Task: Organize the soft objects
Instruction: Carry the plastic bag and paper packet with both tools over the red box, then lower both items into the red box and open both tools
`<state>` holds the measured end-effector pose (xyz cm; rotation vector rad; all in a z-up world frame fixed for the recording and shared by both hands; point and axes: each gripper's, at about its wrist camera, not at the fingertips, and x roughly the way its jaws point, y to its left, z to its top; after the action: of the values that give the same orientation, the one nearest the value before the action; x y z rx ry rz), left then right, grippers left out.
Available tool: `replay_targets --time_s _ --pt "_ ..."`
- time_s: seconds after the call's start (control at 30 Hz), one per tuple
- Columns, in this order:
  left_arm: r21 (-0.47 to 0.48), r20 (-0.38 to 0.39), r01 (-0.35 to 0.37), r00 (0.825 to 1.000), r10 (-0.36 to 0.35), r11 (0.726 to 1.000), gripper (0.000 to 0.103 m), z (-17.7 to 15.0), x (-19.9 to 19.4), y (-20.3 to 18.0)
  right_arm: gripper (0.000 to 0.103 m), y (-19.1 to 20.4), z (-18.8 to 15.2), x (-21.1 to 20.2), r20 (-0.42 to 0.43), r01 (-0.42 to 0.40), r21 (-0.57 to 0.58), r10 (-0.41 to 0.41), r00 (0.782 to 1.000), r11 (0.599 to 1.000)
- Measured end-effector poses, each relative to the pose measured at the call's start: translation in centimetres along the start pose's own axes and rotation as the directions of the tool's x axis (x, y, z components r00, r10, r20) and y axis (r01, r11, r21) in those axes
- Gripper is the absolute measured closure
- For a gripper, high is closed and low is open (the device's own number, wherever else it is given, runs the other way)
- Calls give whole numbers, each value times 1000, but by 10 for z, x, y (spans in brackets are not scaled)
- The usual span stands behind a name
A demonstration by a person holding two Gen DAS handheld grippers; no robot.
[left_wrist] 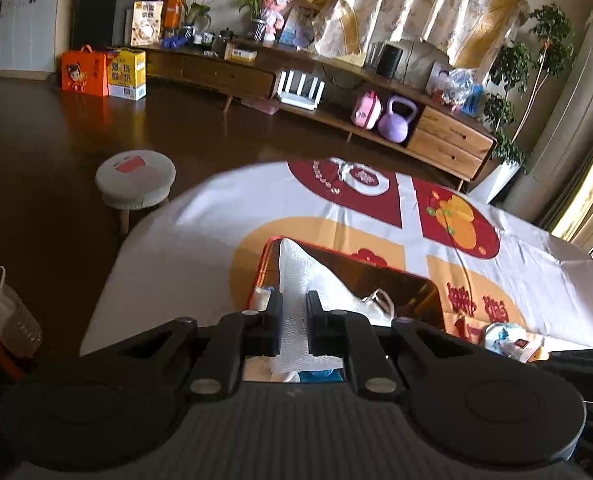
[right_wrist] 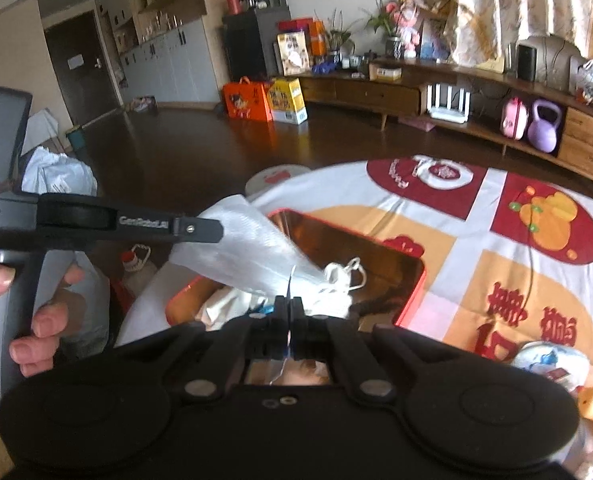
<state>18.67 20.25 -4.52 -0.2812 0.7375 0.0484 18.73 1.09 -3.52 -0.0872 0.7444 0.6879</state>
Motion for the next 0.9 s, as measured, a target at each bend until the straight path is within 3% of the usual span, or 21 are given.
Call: replay_targets --time_s 0.4,0.63,0.9 --pt "116 -86 -51 994 61 992 92 -17 48 -8 103 -3 -14 40 -84 29 -43 -33 996 999" --pt "143 -126 -40 990 58 989 92 -23 60 -9 102 -3 -17 48 -99 31 -59 -36 994 998" --pt "154 -143 -42 988 64 987 92 -24 67 -12 91 -5 -19 53 -120 39 -61 -46 992 997"
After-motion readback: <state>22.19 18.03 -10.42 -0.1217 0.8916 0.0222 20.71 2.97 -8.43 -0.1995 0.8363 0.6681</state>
